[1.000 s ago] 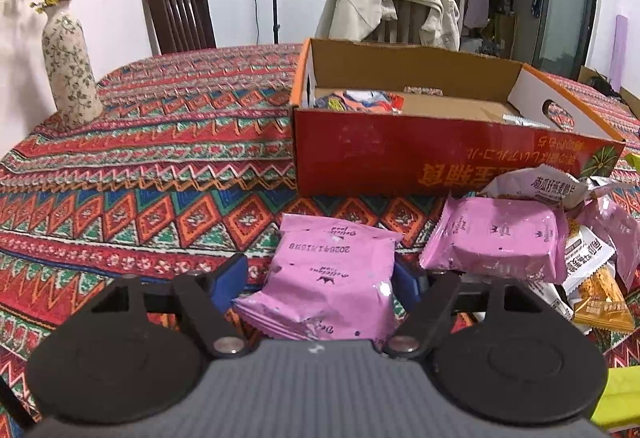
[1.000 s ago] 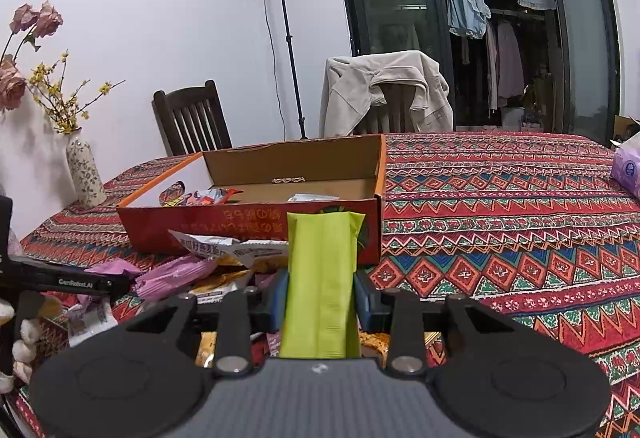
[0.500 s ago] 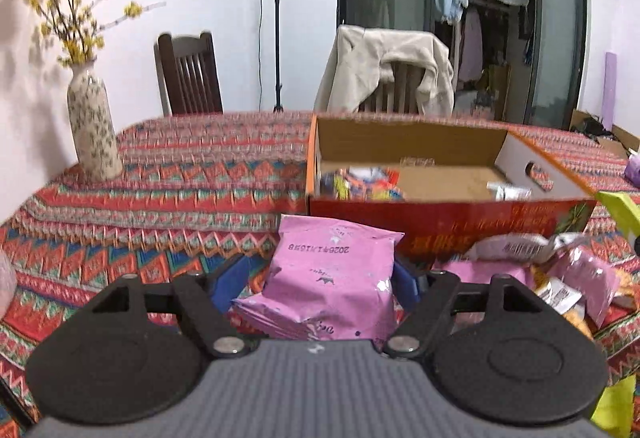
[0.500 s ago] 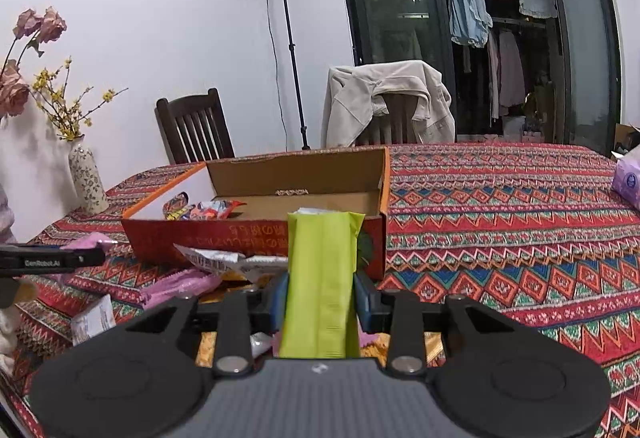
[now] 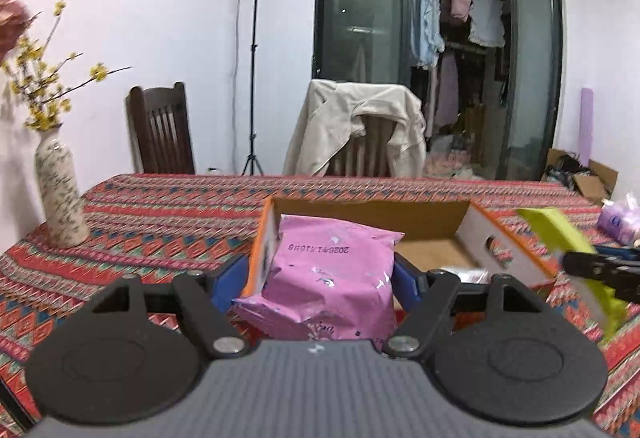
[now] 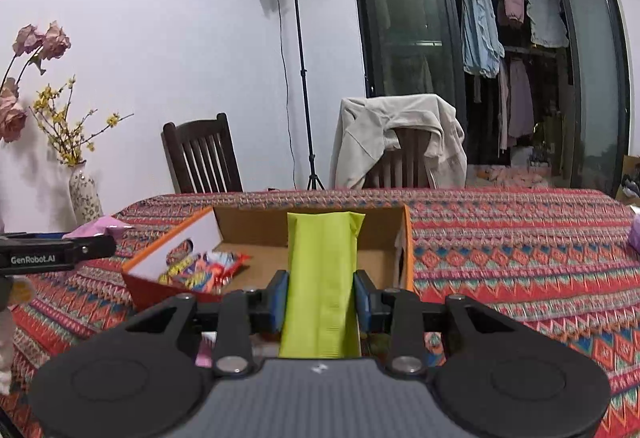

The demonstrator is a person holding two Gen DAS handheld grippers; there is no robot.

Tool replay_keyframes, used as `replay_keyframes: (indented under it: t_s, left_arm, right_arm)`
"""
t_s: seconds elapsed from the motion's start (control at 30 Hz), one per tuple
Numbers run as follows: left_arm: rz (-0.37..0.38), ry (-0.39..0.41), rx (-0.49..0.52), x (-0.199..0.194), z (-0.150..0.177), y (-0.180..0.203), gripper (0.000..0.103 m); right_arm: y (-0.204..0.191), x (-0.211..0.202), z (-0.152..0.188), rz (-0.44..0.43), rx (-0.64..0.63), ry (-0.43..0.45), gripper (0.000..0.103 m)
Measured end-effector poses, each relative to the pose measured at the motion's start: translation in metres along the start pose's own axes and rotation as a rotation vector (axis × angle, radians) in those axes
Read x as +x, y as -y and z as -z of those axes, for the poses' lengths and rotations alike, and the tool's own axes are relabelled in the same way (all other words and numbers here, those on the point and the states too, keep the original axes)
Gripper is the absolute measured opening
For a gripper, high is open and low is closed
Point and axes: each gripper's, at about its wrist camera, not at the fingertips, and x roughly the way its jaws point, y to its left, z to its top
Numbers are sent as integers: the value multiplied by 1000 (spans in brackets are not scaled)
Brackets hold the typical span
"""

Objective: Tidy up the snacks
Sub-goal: 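Lift and carry both packets over the cardboard box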

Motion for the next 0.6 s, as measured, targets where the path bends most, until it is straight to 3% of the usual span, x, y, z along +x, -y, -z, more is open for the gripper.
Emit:
replay_keyframes:
  t_s: [0.2,0.33,0.6]
  left_arm:
    - [36,38,-43,15,-21,23,76]
    - [20,55,-70,36,-32,35,76]
    - [-32,41,-119,88,-26,33,76]
  right_arm:
    - [-6,30,-24,5,31,13,34]
    - [-6,56,-34,17,63,12,34]
    - [1,105,-22,41,80,0,34]
